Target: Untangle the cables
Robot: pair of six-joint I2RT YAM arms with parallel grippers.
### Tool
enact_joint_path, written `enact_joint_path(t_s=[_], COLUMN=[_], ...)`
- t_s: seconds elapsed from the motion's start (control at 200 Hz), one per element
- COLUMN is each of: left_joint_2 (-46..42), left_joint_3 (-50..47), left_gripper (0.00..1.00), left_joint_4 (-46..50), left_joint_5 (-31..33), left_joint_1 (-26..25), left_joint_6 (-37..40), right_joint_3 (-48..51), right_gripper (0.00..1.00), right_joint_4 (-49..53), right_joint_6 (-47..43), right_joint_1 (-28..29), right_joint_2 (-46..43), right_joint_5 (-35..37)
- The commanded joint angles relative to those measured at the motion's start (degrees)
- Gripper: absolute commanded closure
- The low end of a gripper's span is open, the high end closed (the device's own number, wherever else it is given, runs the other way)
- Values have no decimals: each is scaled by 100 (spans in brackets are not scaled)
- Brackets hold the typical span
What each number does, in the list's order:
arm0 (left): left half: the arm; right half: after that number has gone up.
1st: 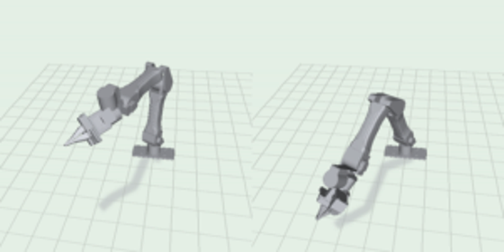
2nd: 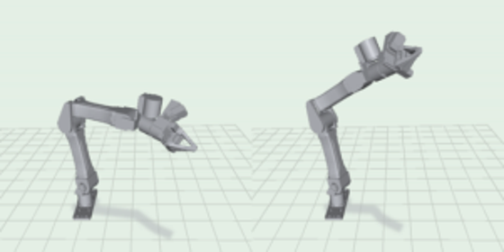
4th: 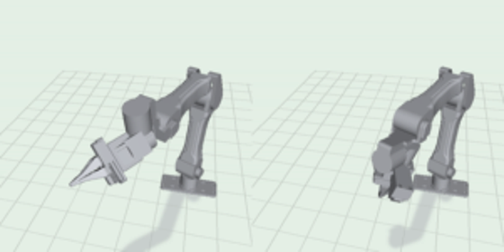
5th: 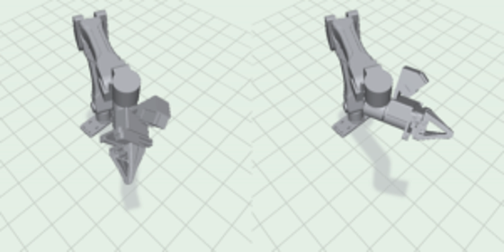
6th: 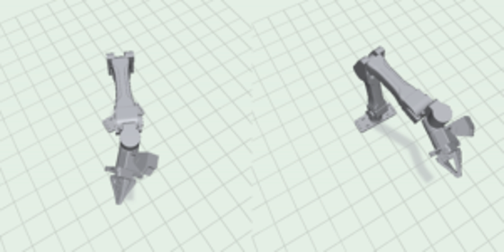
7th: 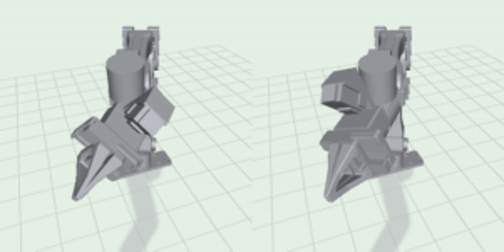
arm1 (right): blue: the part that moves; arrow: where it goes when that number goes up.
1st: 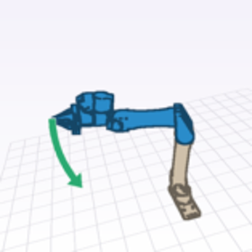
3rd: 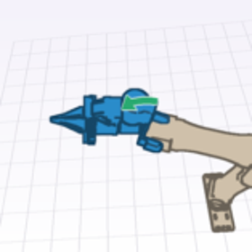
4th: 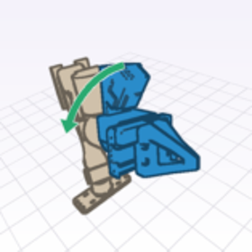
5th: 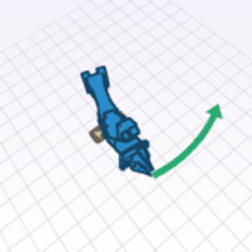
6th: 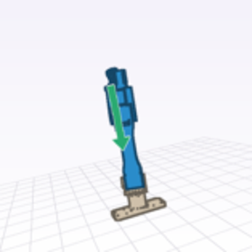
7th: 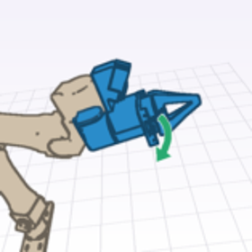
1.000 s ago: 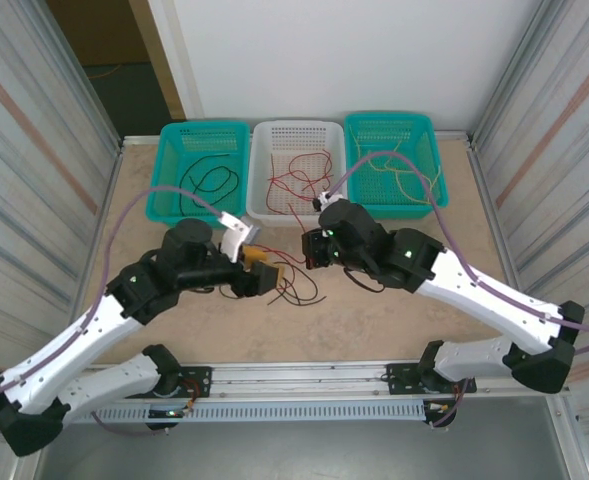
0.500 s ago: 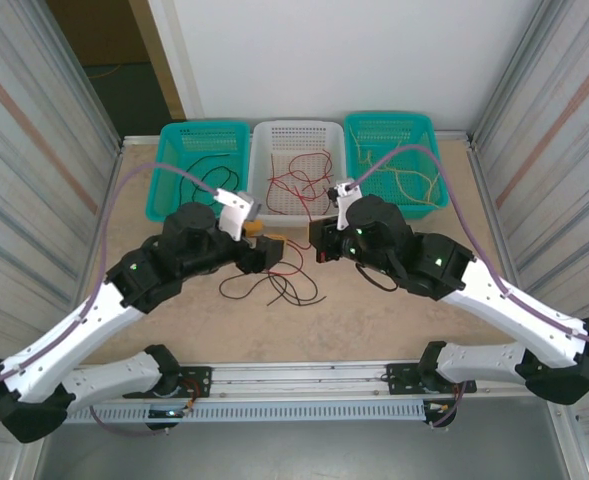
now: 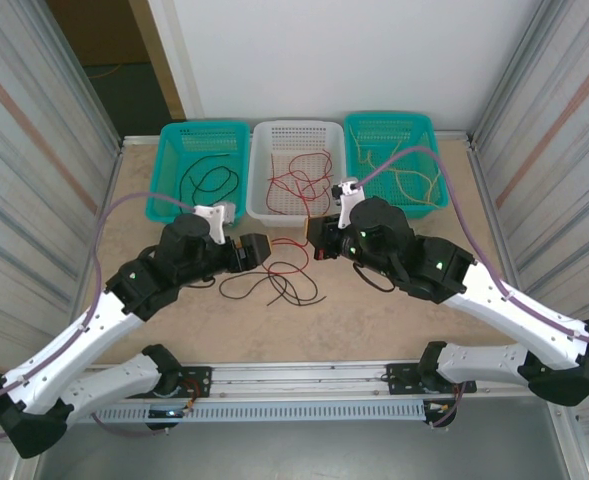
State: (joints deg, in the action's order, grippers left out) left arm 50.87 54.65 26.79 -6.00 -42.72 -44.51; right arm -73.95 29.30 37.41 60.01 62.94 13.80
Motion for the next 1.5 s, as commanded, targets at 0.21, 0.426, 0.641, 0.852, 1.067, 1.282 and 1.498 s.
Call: enact_joint_path(t_s=[0.21, 0.426, 0.641, 0.852, 1.067, 1.282, 1.498], left_joint_2=[-617, -880, -831, -400, -94, -2, 19], left_joint_3=[-286, -700, -1411, -1471, -1365, -1420, -1172], left_gripper=[24, 25, 30, 31, 42, 61, 90], left_joint_4=[95, -371, -1573, -2356, -2532, -2646, -2484], left_joint_5=[341, 251, 28, -472, -669, -742, -839], left_joint_1=[79, 203, 300, 683, 835, 909, 985], left_joint_6=[-1250, -2286, -2801, -2950, -2862, -2854, -2453], right_joint_3=[39, -39, 144, 248, 250, 258, 226], right_gripper=[100, 100, 100, 100, 100, 100, 100], right_joint_4=[272, 320, 8, -117, -203, -244, -142], right_joint_6=[483, 786, 925, 1005, 1060, 1110, 1170], right_joint_1=[60, 27, 49, 94, 138, 147, 143], right_joint_2=[-46, 78, 52, 23, 61, 78, 99], right_joint_5=[975, 1198, 1120, 1012, 884, 787, 860])
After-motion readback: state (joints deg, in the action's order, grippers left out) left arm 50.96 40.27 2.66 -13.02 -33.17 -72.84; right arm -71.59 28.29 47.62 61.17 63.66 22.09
